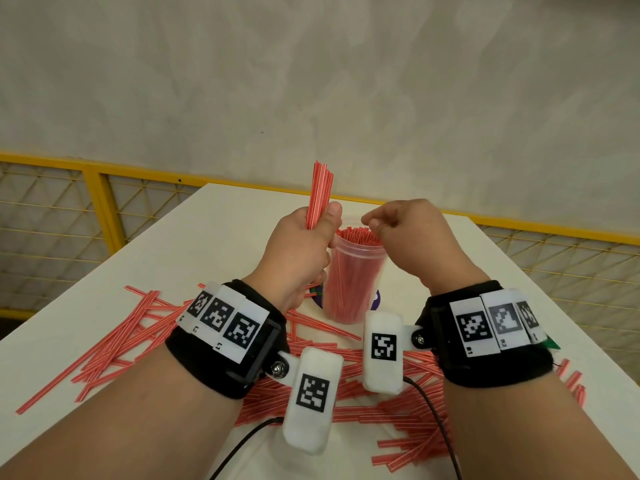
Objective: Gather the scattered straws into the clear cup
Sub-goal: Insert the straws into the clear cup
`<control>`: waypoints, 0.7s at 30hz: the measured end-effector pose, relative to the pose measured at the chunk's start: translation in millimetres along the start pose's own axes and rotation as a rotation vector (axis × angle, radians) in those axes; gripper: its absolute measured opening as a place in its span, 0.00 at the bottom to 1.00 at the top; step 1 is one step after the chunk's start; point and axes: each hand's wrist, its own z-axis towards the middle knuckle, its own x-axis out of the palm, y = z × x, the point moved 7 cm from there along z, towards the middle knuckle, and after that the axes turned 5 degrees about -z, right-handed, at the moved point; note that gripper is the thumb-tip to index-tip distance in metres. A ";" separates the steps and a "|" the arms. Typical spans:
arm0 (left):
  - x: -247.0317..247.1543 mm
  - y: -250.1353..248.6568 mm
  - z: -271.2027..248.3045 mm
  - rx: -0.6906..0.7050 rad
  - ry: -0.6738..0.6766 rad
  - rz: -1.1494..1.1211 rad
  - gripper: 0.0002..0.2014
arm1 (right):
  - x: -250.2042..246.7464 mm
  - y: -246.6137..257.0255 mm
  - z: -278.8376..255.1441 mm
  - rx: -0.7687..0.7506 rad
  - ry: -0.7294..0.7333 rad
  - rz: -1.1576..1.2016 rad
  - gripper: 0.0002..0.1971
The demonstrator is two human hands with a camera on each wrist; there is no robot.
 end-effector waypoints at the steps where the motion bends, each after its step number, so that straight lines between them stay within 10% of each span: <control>1: 0.3 -0.3 -0.1 -0.004 0.000 -0.003 0.17 | 0.2 -0.3 -0.1 0.011 0.006 -0.015 0.10; 21: 16.1 -5.8 -9.4 0.005 0.191 0.022 0.11 | -15.0 14.1 -5.5 0.036 -0.156 0.499 0.11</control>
